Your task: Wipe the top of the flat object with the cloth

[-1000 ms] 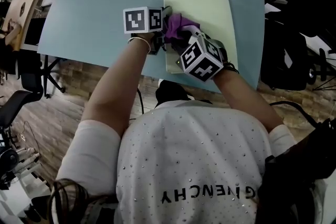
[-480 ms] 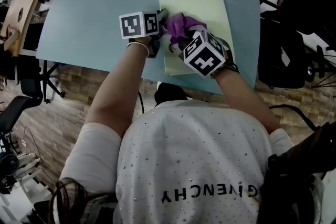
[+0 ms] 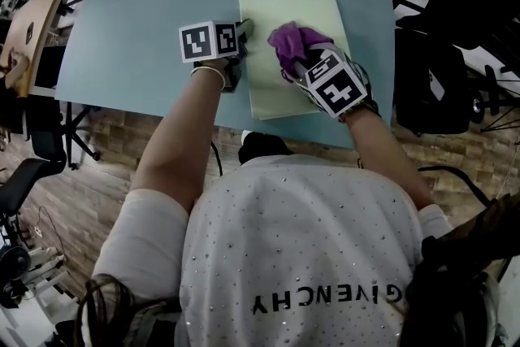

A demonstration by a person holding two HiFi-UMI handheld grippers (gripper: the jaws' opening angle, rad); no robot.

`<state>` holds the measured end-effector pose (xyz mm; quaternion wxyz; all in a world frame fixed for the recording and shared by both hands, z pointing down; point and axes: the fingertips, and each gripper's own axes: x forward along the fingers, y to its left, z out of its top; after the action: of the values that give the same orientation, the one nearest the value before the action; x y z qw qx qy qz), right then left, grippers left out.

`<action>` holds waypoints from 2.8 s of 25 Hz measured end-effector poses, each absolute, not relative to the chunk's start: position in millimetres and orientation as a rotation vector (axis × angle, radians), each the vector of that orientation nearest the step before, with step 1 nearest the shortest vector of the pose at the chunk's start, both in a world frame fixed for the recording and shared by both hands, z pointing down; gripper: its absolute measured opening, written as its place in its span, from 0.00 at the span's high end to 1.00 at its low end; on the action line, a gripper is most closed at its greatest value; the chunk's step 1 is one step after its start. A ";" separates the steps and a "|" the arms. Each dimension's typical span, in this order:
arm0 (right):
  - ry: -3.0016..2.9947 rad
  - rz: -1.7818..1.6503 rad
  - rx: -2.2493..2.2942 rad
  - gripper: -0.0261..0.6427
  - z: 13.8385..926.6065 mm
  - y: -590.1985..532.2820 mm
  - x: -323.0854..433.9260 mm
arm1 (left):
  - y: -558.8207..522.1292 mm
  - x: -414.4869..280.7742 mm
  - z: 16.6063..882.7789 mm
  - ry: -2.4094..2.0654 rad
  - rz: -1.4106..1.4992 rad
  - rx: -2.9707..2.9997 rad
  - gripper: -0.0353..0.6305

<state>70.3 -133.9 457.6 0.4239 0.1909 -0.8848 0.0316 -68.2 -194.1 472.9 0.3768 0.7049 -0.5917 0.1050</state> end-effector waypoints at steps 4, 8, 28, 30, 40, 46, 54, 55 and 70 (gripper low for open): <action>-2.206 0.106 0.524 0.87 456.7 -138.5 84.8 | -191.8 -70.2 473.2 -1.507 0.249 1.797 0.76; -2.200 0.142 0.572 0.87 455.5 -146.7 101.1 | -193.3 -69.3 473.2 -1.505 0.205 1.779 0.76; -2.096 0.194 0.834 0.87 447.9 -175.2 182.5 | -192.4 -72.8 472.9 -1.497 0.160 1.779 0.76; -2.058 0.187 0.869 0.87 448.2 -179.7 199.7 | -193.8 -70.3 472.2 -1.501 0.136 1.771 0.76; -2.138 0.113 0.977 0.87 405.1 -161.2 194.3 | -193.7 -66.9 472.1 -1.499 0.129 1.785 0.76; -2.390 0.269 0.733 0.87 382.8 -109.2 87.5 | -194.2 -73.4 468.1 -1.500 0.254 1.843 0.76; -2.375 0.338 0.503 0.87 425.2 -54.3 6.3 | -194.2 -68.8 471.0 -1.430 0.363 1.937 0.76; -2.351 0.325 0.494 0.87 432.9 -52.3 2.7 | -194.3 -68.7 471.3 -1.420 0.362 1.944 0.76; -2.216 0.366 0.712 0.87 453.5 -69.0 35.3 | -195.7 -64.9 471.3 -1.339 0.389 2.033 0.75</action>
<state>35.3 -69.0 453.5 0.3826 0.2792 -0.8689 0.1437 -64.9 -195.7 471.3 0.3320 0.7779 -0.5124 0.1489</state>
